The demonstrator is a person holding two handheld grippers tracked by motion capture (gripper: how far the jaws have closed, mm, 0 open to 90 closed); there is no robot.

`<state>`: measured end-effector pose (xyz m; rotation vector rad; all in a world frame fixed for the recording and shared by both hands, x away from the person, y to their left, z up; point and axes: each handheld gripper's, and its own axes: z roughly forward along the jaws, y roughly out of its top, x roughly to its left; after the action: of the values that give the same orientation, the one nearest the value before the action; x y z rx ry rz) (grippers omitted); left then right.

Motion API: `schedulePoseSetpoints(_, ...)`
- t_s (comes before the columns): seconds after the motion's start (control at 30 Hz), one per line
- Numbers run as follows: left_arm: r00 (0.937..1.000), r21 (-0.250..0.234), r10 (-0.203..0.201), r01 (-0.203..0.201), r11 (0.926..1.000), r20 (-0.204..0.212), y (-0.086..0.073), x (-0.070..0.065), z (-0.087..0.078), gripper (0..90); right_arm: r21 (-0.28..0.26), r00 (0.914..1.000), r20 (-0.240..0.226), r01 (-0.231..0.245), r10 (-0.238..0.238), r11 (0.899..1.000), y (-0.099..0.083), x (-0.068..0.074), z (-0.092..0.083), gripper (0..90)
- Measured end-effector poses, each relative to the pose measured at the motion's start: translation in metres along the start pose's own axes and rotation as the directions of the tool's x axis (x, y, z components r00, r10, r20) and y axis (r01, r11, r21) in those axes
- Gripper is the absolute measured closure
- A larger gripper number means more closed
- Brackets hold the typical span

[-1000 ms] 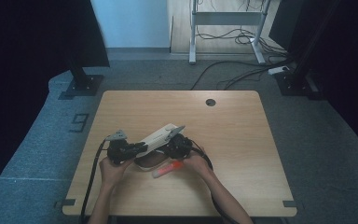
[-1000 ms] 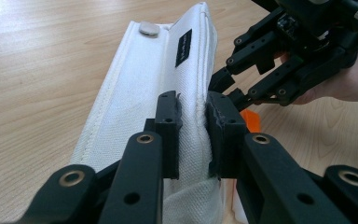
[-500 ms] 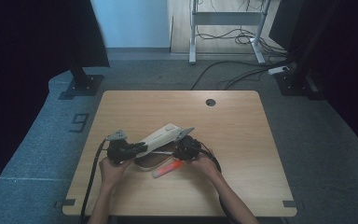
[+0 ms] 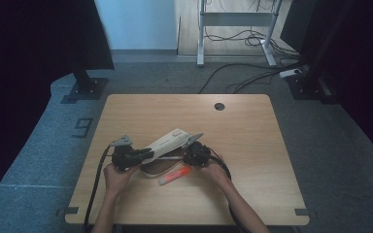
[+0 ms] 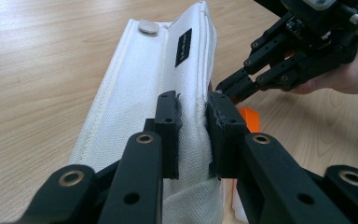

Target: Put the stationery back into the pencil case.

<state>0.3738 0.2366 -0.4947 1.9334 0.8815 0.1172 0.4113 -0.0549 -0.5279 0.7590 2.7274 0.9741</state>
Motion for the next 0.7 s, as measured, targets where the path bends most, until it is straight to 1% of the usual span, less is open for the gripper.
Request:
schedulePoseSetpoints(0.47, 1.0000, 0.003, 0.001, -0.001, 1.0000, 0.000, 0.000, 0.000, 0.000, 75.3, -0.017, 0.9994, 0.035, -0.001, 0.001, 1.000, 0.013, -0.006, 0.006, 84.1)
schedulePoseSetpoints(0.7, 1.0000, 0.003, 0.002, -0.002, 1.0000, 0.000, 0.000, 0.000, 0.001, 75.2, -0.025, 0.9984, 0.054, -0.012, 0.013, 1.000, 0.018, -0.012, 0.010, 83.6)
